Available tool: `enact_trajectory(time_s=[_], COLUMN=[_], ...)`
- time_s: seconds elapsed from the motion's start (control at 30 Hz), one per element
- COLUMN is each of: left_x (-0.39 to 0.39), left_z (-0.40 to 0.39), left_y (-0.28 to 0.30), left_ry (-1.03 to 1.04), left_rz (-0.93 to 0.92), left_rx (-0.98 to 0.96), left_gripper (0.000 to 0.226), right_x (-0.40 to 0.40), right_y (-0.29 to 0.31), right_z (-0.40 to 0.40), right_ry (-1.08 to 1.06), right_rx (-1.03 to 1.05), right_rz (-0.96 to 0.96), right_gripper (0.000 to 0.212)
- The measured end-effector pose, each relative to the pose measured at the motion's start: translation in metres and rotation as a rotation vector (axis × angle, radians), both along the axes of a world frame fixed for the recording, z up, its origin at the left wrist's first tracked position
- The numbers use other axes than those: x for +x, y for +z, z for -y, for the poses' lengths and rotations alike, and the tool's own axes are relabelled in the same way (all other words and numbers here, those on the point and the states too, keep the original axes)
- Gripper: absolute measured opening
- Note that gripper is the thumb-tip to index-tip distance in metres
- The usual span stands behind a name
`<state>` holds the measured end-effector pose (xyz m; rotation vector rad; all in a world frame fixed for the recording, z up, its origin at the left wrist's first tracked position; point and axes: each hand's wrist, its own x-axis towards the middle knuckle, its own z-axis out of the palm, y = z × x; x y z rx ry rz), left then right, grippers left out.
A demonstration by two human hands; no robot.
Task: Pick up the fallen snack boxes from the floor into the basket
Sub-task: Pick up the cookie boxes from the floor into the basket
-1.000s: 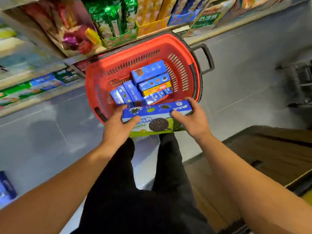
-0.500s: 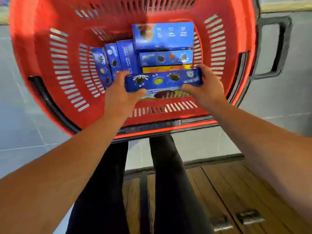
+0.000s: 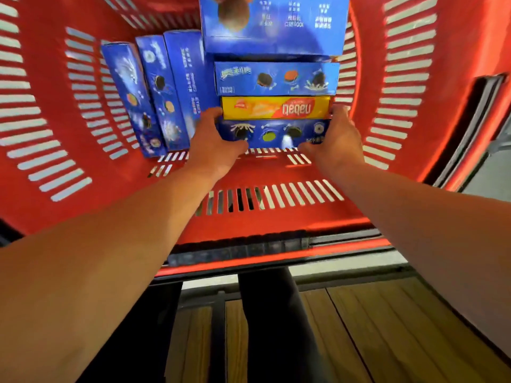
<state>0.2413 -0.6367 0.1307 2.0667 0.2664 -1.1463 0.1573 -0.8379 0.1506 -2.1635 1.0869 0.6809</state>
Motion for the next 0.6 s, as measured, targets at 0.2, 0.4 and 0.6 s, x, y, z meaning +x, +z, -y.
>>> enact_trajectory(time_s=[0.2,0.4,0.6], left_x=[0.007,0.018,-0.006], left_z=[-0.024,-0.069,-0.115], left_y=[0.054,0.188,0.344], left_ry=[-0.112,-0.174,-0.196], left_rz=[0.024,0.070,0.205], left_rx=[-0.013,-0.033,0.084], left_gripper=[0.049,0.044,0.056], right_x=[0.005,0.005,0.005], right_y=[0.046,0.176,0.318], right_z=[-0.012,-0.053,-0.099], right_ry=[-0.064,0.137,0.506], right_rx=[-0.007,0.044,0.070], right_rz=[-0.043,0.012,0.119], right_gripper=[0.070,0.071,0.084])
